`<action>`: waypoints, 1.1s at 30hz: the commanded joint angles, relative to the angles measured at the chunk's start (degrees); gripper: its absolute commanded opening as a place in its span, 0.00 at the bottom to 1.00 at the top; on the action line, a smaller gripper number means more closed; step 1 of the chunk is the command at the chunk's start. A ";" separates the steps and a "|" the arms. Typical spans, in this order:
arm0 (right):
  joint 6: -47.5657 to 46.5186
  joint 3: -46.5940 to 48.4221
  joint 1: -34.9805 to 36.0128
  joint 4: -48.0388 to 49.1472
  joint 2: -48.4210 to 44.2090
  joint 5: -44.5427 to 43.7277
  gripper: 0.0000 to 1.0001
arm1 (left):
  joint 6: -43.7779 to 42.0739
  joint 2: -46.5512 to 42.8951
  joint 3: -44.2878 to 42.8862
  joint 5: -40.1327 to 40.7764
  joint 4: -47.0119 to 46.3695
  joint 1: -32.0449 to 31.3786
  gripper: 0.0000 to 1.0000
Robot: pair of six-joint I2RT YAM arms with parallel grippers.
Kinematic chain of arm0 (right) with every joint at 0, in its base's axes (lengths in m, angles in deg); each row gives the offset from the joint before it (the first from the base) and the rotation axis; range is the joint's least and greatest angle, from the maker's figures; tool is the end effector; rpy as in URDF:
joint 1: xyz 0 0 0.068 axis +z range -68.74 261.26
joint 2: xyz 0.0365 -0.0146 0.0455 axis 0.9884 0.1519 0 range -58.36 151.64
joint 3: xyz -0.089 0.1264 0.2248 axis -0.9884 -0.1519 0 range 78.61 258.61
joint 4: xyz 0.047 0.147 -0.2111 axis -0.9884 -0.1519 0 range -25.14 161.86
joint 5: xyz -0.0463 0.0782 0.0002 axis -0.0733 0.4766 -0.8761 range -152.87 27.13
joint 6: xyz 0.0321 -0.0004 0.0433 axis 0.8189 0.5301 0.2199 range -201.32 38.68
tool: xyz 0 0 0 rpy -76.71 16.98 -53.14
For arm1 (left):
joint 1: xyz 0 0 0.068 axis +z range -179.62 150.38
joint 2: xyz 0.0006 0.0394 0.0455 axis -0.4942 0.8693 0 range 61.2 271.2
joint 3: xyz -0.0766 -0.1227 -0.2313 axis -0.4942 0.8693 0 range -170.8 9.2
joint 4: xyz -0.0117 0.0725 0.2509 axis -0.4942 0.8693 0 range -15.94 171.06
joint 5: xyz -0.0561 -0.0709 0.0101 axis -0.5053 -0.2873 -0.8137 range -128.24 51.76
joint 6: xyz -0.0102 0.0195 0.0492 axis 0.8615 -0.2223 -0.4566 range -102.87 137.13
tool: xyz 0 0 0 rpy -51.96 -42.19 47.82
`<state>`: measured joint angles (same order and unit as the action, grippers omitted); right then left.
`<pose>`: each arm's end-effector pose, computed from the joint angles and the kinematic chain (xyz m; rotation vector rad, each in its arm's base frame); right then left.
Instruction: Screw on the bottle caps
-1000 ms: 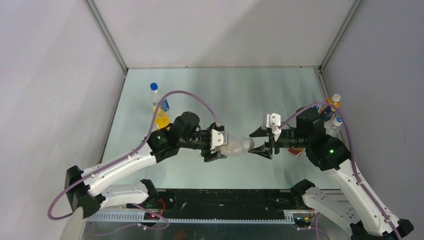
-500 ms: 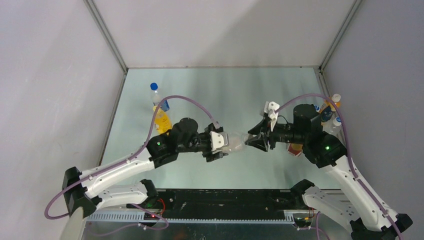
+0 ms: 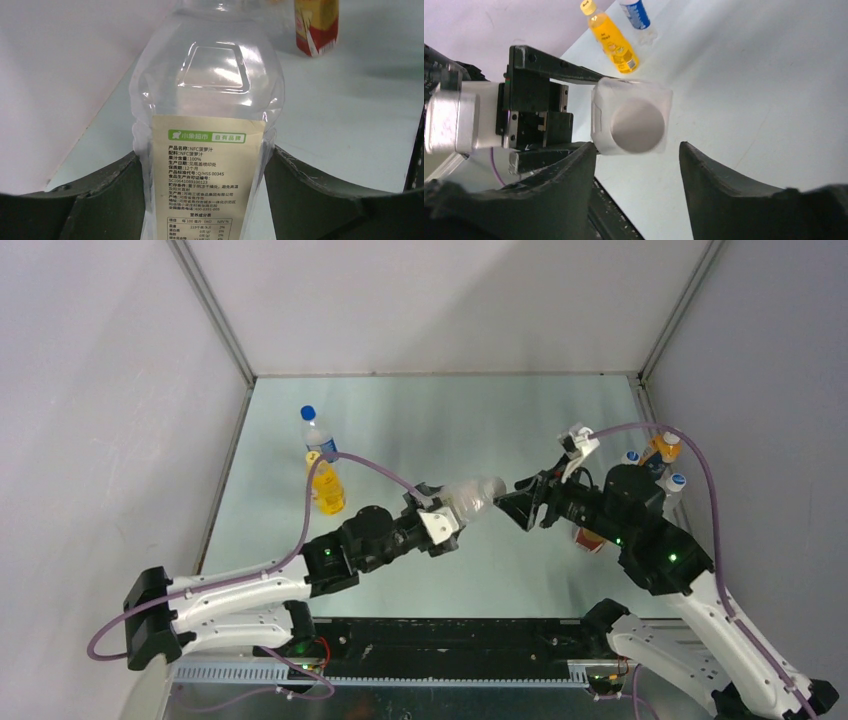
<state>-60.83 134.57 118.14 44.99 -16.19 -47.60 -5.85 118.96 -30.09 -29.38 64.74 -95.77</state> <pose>0.1172 0.0996 0.3830 -0.4671 1.8367 0.9400 0.1014 -0.2158 0.2988 1.1414 1.3226 -0.4207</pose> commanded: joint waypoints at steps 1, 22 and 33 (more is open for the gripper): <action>-0.69 -1.97 0.37 4.23 -2.25 -4.80 0.68 | 7.46 -0.16 0.67 3.14 -11.08 0.23 0.00; 2.49 -9.57 1.78 25.62 0.03 -3.58 0.76 | 14.24 3.58 0.39 -2.90 -18.84 0.23 0.00; 3.33 -11.76 2.37 28.98 -0.30 -4.89 0.62 | 15.72 4.43 0.86 -5.13 -20.85 0.23 0.01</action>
<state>-57.93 123.01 120.18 70.21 -16.43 -51.73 8.23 123.59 -29.46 -31.41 49.73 -95.27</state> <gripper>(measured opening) 0.656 0.764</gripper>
